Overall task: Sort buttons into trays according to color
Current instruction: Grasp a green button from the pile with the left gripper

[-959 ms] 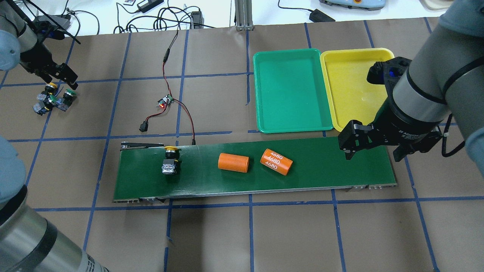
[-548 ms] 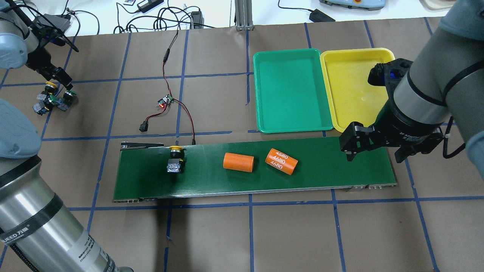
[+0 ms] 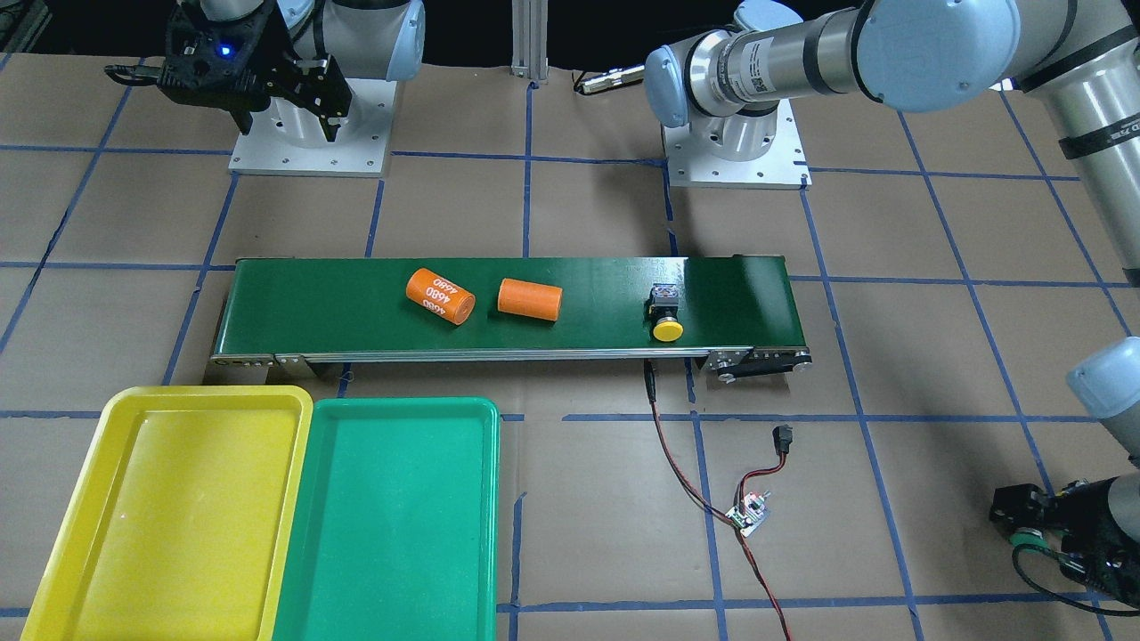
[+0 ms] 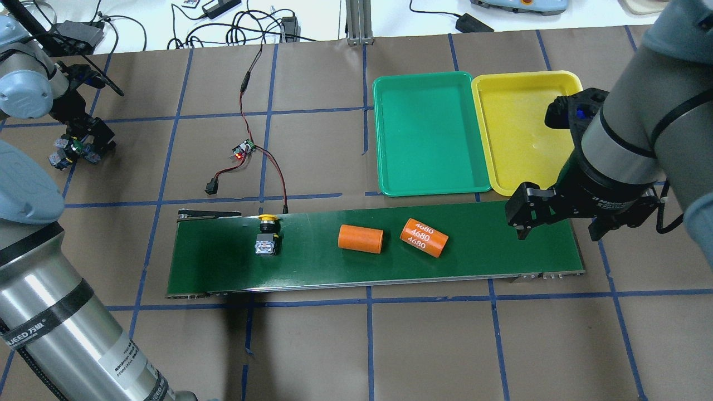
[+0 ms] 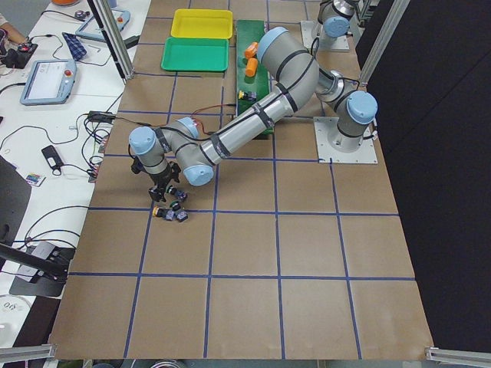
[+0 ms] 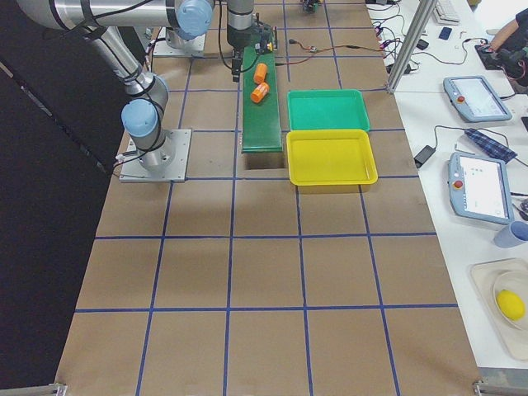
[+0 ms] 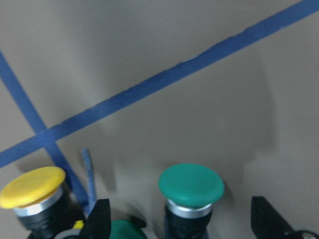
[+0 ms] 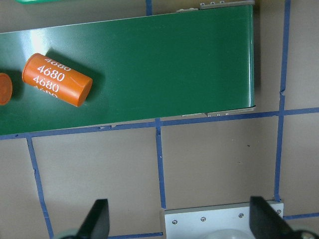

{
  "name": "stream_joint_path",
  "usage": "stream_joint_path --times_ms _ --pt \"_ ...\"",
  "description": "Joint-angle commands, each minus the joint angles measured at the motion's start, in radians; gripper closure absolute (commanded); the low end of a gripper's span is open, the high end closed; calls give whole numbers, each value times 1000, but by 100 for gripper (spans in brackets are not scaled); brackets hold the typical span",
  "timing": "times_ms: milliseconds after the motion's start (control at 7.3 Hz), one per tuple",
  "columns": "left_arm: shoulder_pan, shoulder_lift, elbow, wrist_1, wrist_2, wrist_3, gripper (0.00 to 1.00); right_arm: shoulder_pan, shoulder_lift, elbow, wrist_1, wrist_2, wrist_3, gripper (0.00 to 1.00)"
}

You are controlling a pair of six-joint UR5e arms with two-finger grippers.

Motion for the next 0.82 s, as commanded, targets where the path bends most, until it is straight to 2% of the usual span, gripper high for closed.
stream_joint_path --times_ms 0,137,274,411,685 --pt "3 -2 -28 11 -1 5 18 0 0 -1 -1 -4 4 0" --pt "0 7 -36 9 2 -7 62 -2 1 -1 -4 -9 7 0" --pt "-5 22 -49 -4 7 -12 100 -2 4 0 -4 -9 7 0" --pt "-6 39 -75 -4 10 -40 100 0 3 -1 -4 -9 7 0" --pt "-44 160 -164 -81 4 -244 100 -2 3 -1 -1 -9 7 0"
